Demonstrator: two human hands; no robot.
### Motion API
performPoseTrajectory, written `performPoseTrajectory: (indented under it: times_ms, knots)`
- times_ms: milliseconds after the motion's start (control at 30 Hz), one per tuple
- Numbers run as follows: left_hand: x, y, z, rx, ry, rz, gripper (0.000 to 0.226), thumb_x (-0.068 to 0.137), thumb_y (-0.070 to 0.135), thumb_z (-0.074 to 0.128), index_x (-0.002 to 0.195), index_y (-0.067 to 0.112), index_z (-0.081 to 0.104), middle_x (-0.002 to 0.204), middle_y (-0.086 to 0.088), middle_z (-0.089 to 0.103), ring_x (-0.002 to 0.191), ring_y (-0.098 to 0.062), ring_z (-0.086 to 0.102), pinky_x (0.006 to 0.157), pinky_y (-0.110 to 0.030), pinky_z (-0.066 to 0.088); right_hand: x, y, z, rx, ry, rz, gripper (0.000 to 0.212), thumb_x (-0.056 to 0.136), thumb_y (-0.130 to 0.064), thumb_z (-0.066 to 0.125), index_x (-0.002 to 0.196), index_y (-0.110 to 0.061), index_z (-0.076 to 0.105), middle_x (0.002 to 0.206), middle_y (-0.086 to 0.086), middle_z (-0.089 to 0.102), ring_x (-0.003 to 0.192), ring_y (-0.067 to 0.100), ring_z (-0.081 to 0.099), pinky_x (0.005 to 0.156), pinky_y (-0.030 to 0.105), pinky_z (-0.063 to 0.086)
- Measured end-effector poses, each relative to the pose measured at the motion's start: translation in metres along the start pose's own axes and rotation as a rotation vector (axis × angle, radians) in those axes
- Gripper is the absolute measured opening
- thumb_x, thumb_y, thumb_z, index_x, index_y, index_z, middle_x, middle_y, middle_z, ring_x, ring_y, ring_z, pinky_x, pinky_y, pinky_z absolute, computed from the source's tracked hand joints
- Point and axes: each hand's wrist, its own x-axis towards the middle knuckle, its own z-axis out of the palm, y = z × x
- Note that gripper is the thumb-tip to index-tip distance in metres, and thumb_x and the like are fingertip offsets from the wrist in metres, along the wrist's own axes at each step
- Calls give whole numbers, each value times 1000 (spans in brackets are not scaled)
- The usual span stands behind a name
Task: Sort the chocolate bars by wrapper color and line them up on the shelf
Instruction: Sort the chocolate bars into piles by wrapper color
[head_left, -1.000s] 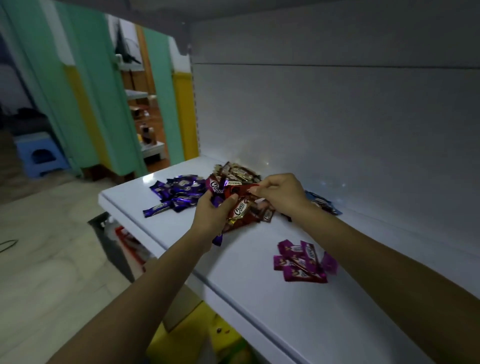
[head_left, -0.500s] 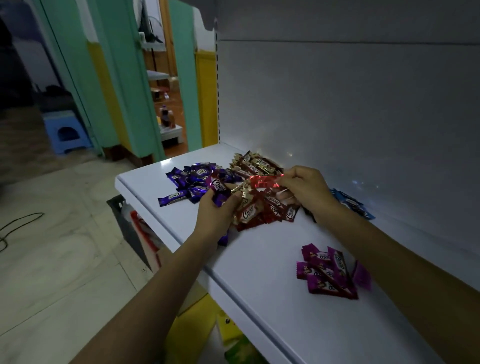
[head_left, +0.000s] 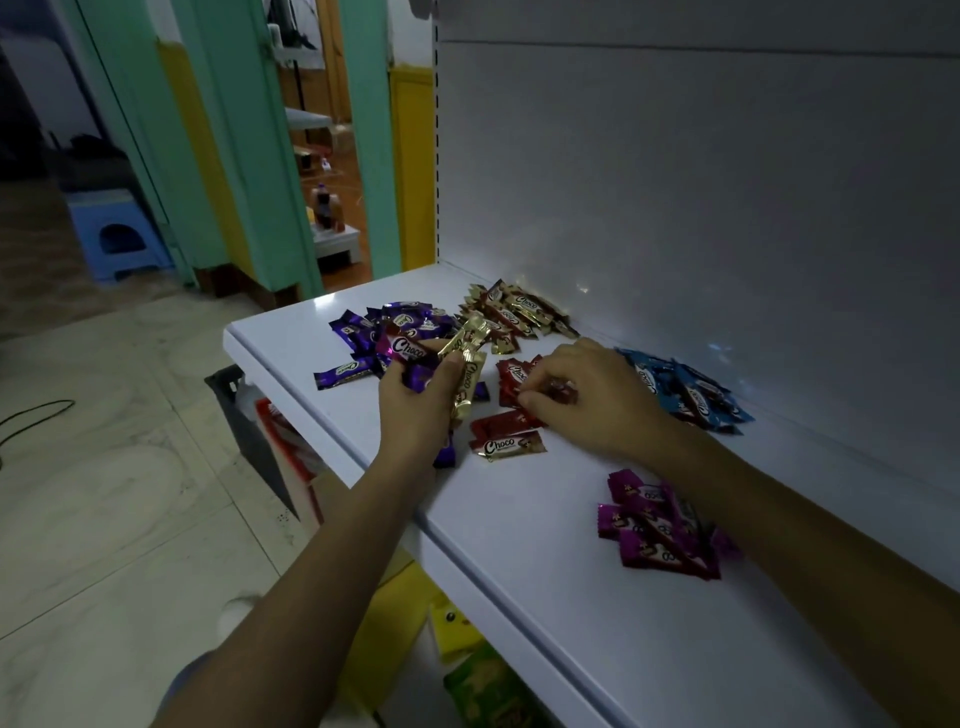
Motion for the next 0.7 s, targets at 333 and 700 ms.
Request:
performPoseTrajectory:
  times_ms: [333, 700]
  knots:
    - [-2, 4, -5, -74, 70, -27, 22, 92, 25, 62, 111, 23, 52, 95, 7, 60, 78, -8, 59, 46, -13, 48, -10, -12, 11, -64, -256, -192, 20, 89, -29, 62, 95, -16, 76, 83, -7, 57, 84, 12, 46, 68, 26, 26]
    - [1, 3, -4, -85, 67, -17, 25, 91, 25, 62, 114, 23, 52, 98, 6, 61, 82, -8, 59, 47, -12, 48, 81, 27, 22, 151, 250, 341, 22, 95, -24, 53, 98, -14, 73, 87, 2, 72, 75, 17, 65, 77, 36, 55]
